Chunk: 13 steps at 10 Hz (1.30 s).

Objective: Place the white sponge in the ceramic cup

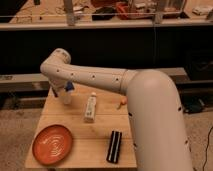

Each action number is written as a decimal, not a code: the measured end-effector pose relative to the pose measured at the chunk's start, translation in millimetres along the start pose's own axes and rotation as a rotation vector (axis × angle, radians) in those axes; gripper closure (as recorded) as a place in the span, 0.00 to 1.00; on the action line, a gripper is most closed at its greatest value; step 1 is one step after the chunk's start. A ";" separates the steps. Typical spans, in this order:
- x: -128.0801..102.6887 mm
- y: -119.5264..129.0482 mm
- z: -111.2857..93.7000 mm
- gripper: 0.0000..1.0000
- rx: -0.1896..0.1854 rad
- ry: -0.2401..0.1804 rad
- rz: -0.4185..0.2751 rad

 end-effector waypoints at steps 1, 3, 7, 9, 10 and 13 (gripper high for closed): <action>-0.5 0.2 -0.7 0.99 -0.002 -0.001 -0.002; -1.1 1.3 -1.2 0.99 -0.008 -0.005 -0.008; -2.7 3.4 -2.0 0.99 -0.012 -0.013 -0.019; -2.8 4.6 -2.1 0.99 -0.012 -0.016 -0.023; -2.9 4.9 -2.1 0.99 -0.012 -0.018 -0.024; -3.5 7.4 -1.2 0.93 -0.015 -0.023 -0.032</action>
